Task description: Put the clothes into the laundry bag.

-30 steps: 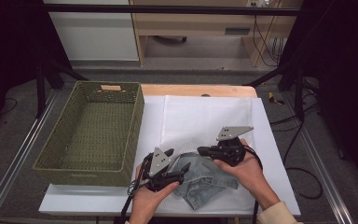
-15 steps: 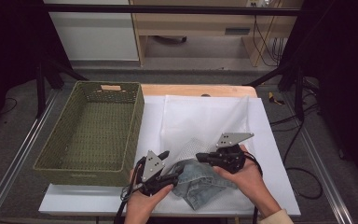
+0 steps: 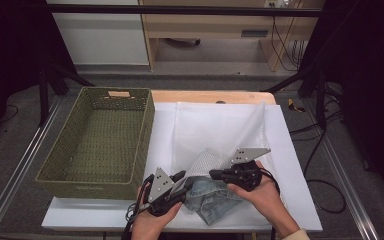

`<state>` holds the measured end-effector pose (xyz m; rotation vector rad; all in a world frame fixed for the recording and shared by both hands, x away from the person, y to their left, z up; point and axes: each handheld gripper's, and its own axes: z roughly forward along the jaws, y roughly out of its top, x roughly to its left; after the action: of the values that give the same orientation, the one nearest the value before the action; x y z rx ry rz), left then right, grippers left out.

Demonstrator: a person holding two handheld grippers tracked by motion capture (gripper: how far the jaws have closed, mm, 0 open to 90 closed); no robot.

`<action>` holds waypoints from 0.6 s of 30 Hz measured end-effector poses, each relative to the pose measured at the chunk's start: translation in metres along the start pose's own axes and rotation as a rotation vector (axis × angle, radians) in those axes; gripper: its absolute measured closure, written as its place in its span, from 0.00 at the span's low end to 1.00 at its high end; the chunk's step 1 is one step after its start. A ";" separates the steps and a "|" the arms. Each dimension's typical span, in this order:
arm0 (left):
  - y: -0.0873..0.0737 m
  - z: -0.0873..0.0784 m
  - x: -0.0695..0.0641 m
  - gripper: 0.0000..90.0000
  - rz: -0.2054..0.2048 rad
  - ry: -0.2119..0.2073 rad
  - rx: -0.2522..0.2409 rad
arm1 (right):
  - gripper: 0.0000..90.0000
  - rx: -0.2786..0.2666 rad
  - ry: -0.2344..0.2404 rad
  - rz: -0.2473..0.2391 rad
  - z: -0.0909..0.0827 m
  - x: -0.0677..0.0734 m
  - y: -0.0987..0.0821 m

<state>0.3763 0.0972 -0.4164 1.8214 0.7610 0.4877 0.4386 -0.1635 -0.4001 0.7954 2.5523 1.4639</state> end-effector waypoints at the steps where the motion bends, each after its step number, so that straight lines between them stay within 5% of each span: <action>1: -0.001 0.000 -0.001 0.74 0.003 -0.009 0.006 | 1.00 0.002 0.000 0.000 0.000 0.000 -0.001; 10: -0.011 0.009 -0.015 0.94 0.020 -0.095 0.086 | 1.00 0.015 -0.001 -0.008 0.004 0.000 -0.001; 18: -0.030 0.037 -0.020 0.97 0.018 -0.121 0.212 | 1.00 0.014 0.002 -0.008 0.004 0.000 -0.001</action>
<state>0.3779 0.0653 -0.4579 2.0358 0.7359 0.3134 0.4396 -0.1608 -0.4035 0.7846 2.5673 1.4465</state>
